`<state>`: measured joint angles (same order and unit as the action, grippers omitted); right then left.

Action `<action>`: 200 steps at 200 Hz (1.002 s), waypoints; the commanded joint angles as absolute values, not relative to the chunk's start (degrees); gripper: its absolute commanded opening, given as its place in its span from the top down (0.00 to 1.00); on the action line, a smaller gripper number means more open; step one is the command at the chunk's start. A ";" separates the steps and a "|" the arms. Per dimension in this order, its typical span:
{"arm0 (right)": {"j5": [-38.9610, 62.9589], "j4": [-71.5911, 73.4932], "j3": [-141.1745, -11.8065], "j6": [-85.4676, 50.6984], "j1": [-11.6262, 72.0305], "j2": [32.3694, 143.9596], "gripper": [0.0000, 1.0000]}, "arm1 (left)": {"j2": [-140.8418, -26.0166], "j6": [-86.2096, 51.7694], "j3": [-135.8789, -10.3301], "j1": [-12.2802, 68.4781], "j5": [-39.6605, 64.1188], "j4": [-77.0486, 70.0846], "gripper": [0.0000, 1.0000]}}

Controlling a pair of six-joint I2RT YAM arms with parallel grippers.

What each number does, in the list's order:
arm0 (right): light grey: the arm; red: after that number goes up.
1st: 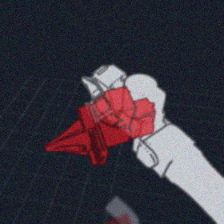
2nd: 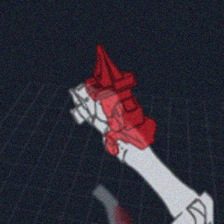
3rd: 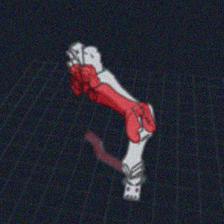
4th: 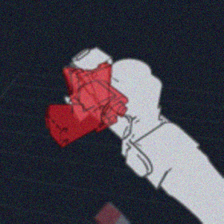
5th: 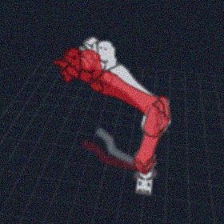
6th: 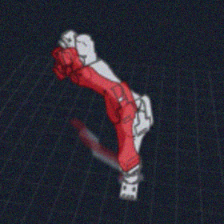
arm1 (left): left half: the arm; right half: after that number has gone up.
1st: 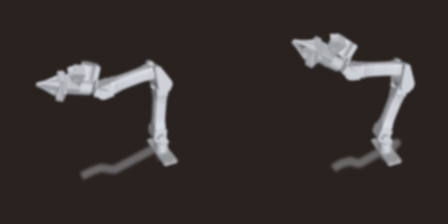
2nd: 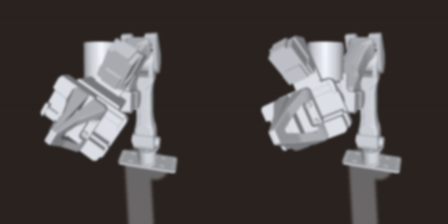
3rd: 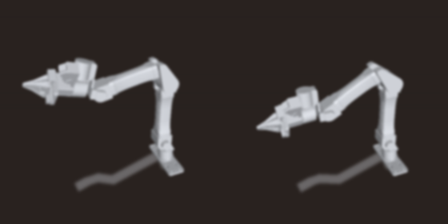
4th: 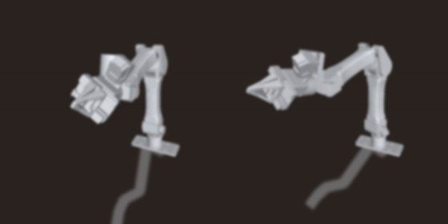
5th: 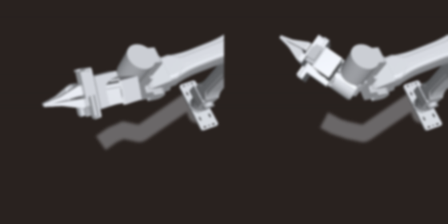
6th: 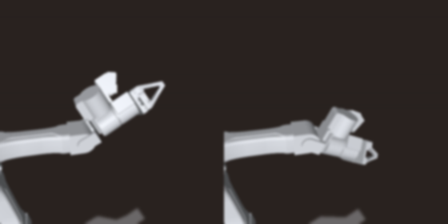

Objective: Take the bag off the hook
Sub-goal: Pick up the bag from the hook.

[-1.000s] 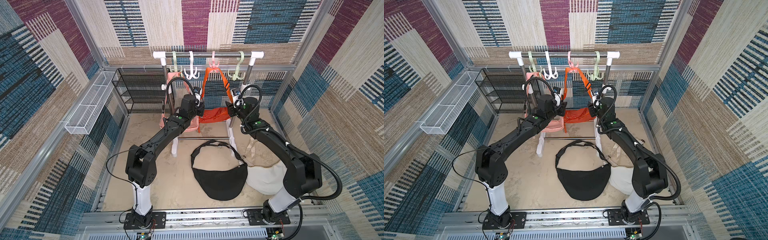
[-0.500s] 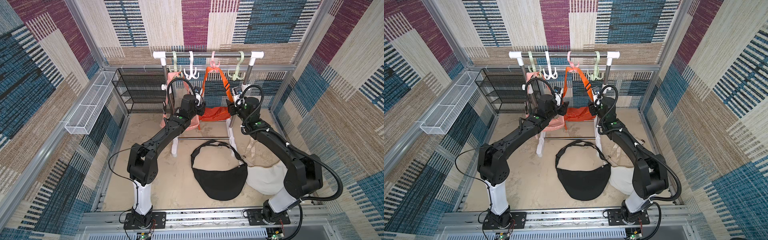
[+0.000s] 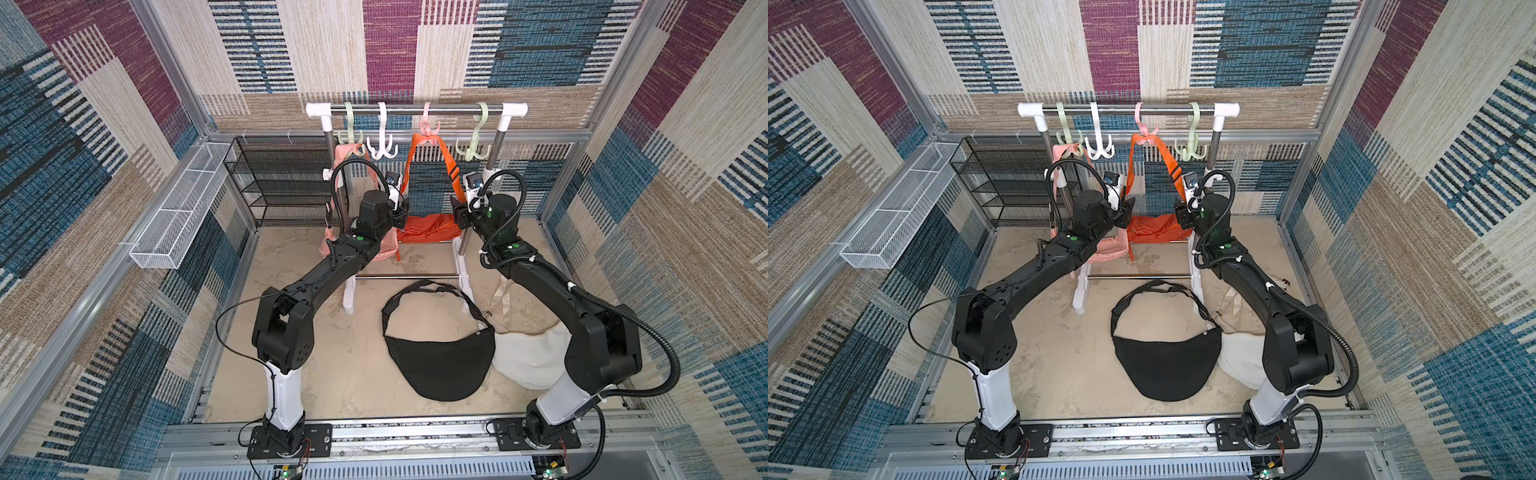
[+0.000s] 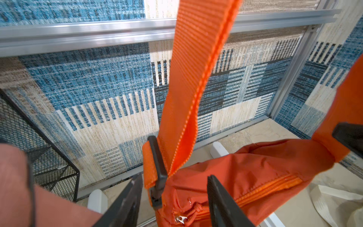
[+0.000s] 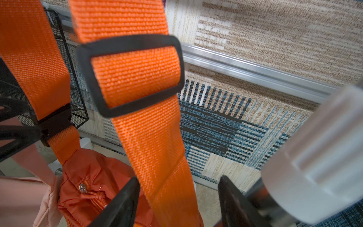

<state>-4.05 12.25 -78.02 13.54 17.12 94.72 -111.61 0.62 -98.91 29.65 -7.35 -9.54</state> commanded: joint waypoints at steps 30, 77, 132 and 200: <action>-5.44 15.16 -78.09 13.54 17.12 96.11 0.36 | -114.65 1.37 -102.33 28.83 -8.30 -10.47 0.51; -5.63 15.47 -78.09 13.97 17.09 95.72 0.53 | -116.01 1.41 -104.47 28.36 -6.18 -9.58 0.72; -5.29 15.29 -77.04 13.97 16.88 94.41 0.86 | -115.66 1.58 -104.48 28.21 -5.58 -9.32 1.00; -3.46 14.24 -78.13 12.33 16.63 93.14 1.00 | -112.81 0.97 -102.72 28.21 -6.09 -9.75 1.00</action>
